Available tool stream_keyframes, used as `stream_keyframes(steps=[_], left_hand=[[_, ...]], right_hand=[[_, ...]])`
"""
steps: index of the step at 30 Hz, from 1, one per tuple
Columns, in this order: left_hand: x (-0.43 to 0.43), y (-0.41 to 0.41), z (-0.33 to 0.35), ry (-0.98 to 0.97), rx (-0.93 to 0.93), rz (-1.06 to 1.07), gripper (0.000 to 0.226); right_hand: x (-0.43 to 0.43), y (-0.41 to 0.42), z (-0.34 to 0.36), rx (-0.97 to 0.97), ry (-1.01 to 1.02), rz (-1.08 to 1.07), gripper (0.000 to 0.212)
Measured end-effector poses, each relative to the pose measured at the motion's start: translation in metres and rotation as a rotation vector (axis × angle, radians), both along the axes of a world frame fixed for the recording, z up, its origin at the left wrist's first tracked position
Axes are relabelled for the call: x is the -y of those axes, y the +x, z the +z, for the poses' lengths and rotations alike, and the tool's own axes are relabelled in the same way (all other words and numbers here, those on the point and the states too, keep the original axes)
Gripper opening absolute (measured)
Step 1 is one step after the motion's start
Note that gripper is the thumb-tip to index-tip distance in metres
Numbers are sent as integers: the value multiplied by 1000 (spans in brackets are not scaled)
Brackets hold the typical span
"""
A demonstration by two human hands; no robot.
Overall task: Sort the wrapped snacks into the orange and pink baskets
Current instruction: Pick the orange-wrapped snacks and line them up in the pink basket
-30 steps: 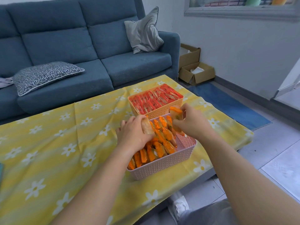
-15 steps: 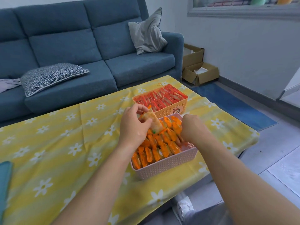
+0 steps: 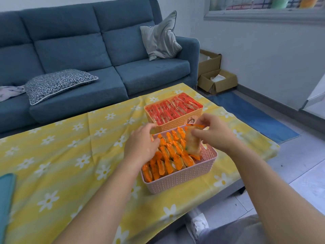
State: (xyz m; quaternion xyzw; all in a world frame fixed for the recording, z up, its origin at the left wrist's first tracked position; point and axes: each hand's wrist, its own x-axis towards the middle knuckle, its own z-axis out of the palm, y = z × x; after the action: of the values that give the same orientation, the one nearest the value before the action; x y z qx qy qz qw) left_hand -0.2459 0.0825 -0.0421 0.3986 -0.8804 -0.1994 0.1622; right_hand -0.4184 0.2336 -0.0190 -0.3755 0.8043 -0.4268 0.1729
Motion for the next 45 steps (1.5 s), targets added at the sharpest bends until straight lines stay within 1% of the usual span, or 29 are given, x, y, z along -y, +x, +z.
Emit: stream_keyframes(steps=[1, 2, 3, 7, 9, 11, 12, 15, 16, 17, 18, 19, 20, 21, 22, 23, 26, 29, 31, 34, 35, 37, 40, 41, 42, 43, 44, 45], left_hand=[[3, 4, -5, -35, 132, 34, 55], [3, 6, -9, -35, 200, 53, 60], [2, 6, -12, -20, 210, 61, 62], [-5, 2, -14, 18, 113, 91, 58], [-7, 0, -11, 54, 40, 118, 62], [-8, -1, -6, 99, -87, 128, 64], [-8, -2, -4, 129, -167, 125, 65], [-10, -6, -1, 240, -391, 60, 70], [-13, -7, 0, 277, -439, 20, 70], [-16, -9, 1, 311, -474, -19, 70], [-20, -11, 0, 340, -498, -55, 69], [-25, -14, 0, 367, -524, -93, 66], [-30, -17, 0, 395, -546, -128, 64], [-36, -20, 0, 416, -563, -164, 62], [-41, -23, -1, 416, -572, -193, 61], [-46, -27, -2, 398, -576, -216, 60], [-59, -35, -3, 371, -600, -270, 54], [-66, -37, -4, 416, -564, -264, 45], [-69, -38, -8, 416, -510, -271, 39], [-75, -45, -14, 445, -501, -301, 27], [-78, -49, -17, 443, -489, -291, 23], [-83, -54, -21, 434, -462, -238, 20], [-89, -59, -25, 405, -450, -207, 22], [-90, -61, -25, 394, -431, -208, 21], [-91, -62, -25, 392, -410, -209, 18], [-92, -63, -26, 389, -386, -218, 13], [-92, -63, -27, 385, -363, -238, 4], [-93, -61, -26, 370, -335, -256, 6]], right_hand=[[-4, -1, -1, -69, 45, -27, 19], [-7, 0, -3, -123, 85, -43, 20], [-9, 1, -4, -159, 116, -48, 21], [-9, 8, -5, -281, 199, -9, 20], [-8, 10, -7, -360, 282, 17, 19], [-3, 15, -14, -435, 436, 85, 15], [0, 18, -18, -444, 508, 124, 16], [7, 22, -28, -439, 610, 177, 34], [9, 20, -27, -449, 600, 142, 35], [8, 17, -25, -452, 545, 77, 34], [7, 15, -21, -425, 449, 10, 35], [4, 14, -15, -335, 314, -37, 35], [2, 15, -8, -173, 159, -57, 35], [1, 17, -1, 29, 27, -53, 37], [-1, 20, 5, 200, -54, -35, 39], [-2, 21, 9, 271, -76, -11, 40], [-5, 12, 9, 228, -55, -30, 19], [-13, -5, 9, 197, -66, -58, 13], [-17, -11, 7, 151, -39, -42, 16], [-17, -11, 0, 104, 23, 24, 21], [-17, -12, -3, 79, 36, 18, 22], [-17, -16, -7, 56, 34, -54, 21], [-17, -18, -8, 119, 13, -147, 14], [-17, -17, -7, 126, 25, -138, 18], [-18, -15, -6, 95, 61, -116, 25], [-18, -13, -6, 24, 115, -87, 29], [-19, -11, -6, -63, 166, -65, 26], [-18, -11, -7, -136, 199, -61, 20]])
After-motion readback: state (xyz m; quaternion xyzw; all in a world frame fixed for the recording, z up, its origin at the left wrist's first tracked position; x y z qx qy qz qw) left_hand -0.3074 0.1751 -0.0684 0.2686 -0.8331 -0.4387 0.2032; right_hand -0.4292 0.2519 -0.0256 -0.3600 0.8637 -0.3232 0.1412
